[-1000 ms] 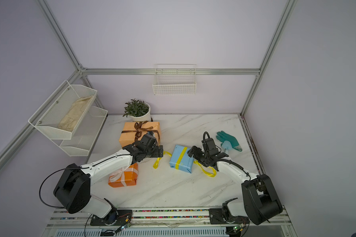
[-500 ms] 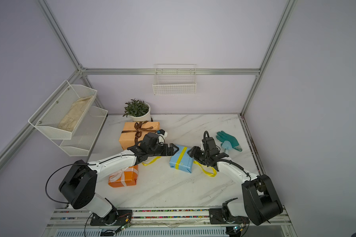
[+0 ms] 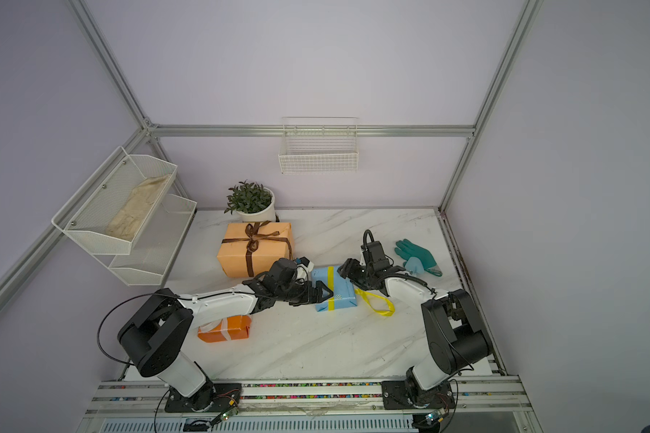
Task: Untie the ribbon bows on the gift boxes
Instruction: Adjust the gift box at the center of the board, then pull the ribbon from the gift box.
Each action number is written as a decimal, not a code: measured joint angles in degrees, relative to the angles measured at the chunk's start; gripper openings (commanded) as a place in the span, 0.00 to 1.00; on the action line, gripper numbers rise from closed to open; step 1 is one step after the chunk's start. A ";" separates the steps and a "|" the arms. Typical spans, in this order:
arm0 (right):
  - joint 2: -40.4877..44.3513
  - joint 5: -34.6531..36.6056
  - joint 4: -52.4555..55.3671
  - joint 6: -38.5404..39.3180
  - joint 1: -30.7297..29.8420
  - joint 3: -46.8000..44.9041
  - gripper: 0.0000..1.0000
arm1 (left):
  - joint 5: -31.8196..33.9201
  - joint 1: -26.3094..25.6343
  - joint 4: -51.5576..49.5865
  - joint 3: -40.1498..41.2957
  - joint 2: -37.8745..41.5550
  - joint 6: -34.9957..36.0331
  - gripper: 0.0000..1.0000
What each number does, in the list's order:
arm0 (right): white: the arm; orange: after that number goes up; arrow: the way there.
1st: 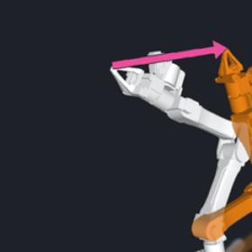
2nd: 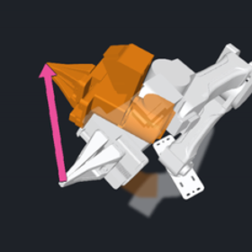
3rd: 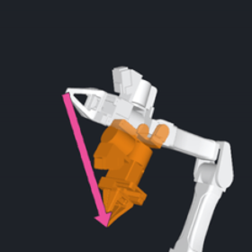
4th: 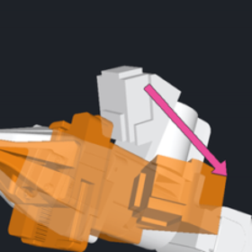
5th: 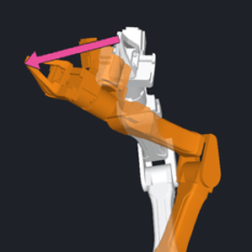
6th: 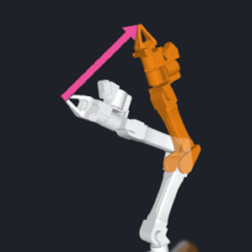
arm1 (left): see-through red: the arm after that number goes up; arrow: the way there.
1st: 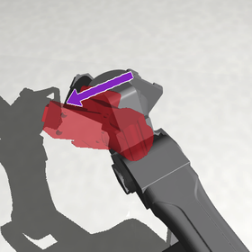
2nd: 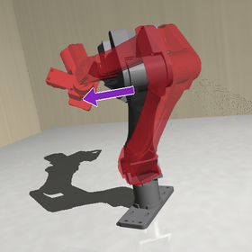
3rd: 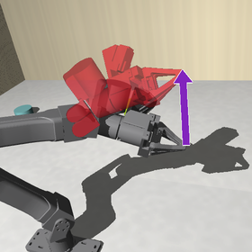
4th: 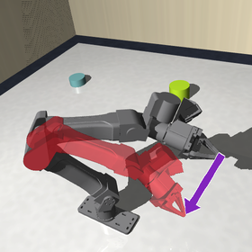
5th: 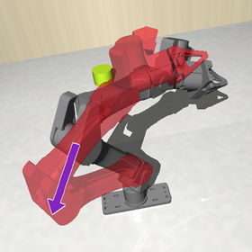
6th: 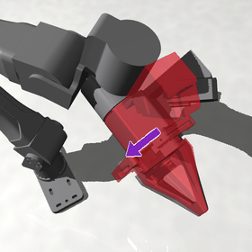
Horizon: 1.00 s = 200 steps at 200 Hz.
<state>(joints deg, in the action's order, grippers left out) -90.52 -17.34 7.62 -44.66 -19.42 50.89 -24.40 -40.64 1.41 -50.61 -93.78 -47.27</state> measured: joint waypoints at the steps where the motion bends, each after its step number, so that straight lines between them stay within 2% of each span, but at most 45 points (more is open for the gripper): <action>1: -0.07 0.04 0.04 0.11 0.02 0.15 0.70 | -0.09 -0.04 0.07 0.02 0.00 -0.17 0.97; 34: -0.76 5.35 6.36 4.02 0.20 5.49 0.71 | -0.07 -0.02 0.94 1.77 1.44 -1.20 1.00; 74: 2.97 11.04 14.82 8.20 -0.92 8.17 0.52 | 5.14 5.42 0.55 4.90 5.95 -1.22 1.00; 99: 3.87 14.16 21.14 9.55 -6.03 12.31 0.48 | 8.13 8.35 0.63 4.90 6.03 -0.44 1.00; 138: 1.62 17.40 29.40 10.71 -14.78 18.53 0.46 | 9.66 8.39 0.68 4.72 4.87 2.08 0.99; 200: -7.82 22.77 37.53 12.44 -20.37 24.02 0.44 | 8.39 8.39 1.01 4.70 0.74 2.86 0.99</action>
<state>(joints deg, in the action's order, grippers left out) -98.35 5.43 45.15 -32.23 -39.79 74.91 -16.01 -32.25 2.42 -45.91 -93.03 -44.40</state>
